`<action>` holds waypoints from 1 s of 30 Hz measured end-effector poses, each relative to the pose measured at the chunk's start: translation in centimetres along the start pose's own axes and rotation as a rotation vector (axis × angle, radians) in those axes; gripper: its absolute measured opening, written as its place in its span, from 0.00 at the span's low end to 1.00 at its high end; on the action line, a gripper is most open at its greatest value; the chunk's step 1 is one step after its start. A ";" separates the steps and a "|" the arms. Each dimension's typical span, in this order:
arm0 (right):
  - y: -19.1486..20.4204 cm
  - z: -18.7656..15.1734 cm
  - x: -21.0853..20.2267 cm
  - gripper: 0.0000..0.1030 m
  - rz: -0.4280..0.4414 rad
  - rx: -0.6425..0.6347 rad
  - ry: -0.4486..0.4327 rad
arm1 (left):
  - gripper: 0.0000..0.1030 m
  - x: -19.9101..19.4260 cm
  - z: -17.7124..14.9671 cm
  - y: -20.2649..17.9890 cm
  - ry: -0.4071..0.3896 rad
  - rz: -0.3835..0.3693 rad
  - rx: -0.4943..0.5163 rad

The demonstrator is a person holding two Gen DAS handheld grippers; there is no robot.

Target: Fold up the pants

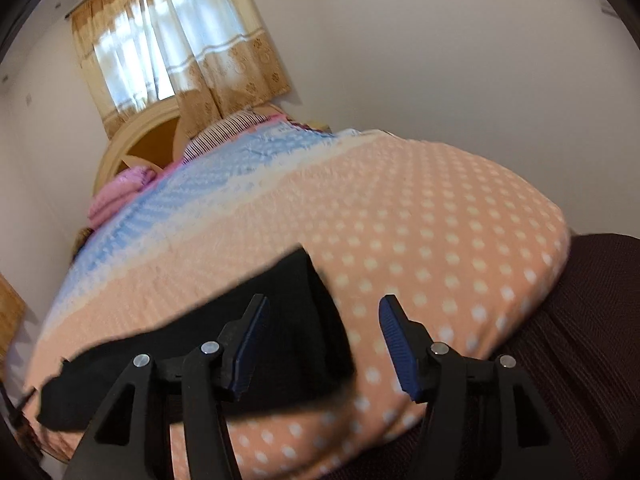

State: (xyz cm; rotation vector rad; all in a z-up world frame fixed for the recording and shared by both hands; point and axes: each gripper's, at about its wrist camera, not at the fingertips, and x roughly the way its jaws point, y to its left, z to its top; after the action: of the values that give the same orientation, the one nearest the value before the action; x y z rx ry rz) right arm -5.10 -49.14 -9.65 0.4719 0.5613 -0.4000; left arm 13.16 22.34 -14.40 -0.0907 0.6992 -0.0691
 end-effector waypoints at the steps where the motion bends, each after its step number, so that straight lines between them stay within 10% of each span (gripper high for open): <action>1: 0.0 0.8 0.3 0.57 0.016 0.012 -0.002 | 0.51 -0.2 0.0 -0.7 -0.001 -0.006 0.019; 7: 1.4 3.3 5.5 0.24 0.121 0.036 0.194 | 0.55 -0.5 -0.2 -4.6 0.000 -0.067 0.109; 11: 2.8 3.9 6.0 0.03 0.071 -0.030 0.162 | 0.55 0.0 -0.1 -6.0 0.015 -0.099 0.123; 16: 3.5 4.5 4.2 0.03 0.066 -0.060 0.026 | 0.55 0.2 -0.3 -6.3 0.025 -0.100 0.122; 21: 1.7 3.9 6.9 0.05 -0.077 -0.046 0.084 | 0.55 0.5 -0.7 -6.1 0.037 -0.102 0.098; 26: 1.5 3.0 3.4 0.48 -0.121 -0.059 -0.003 | 0.55 0.0 -1.0 -6.3 0.038 -0.099 0.107; 30: 7.6 0.4 -0.4 0.48 -0.012 -0.255 -0.054 | 0.55 -0.3 -1.2 -6.7 0.023 -0.117 0.090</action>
State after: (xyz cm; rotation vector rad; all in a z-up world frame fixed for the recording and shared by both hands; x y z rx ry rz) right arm -1.57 -43.03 -6.69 0.2123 0.5538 -0.3457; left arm 11.93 15.65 -14.38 -0.0443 0.7125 -0.2142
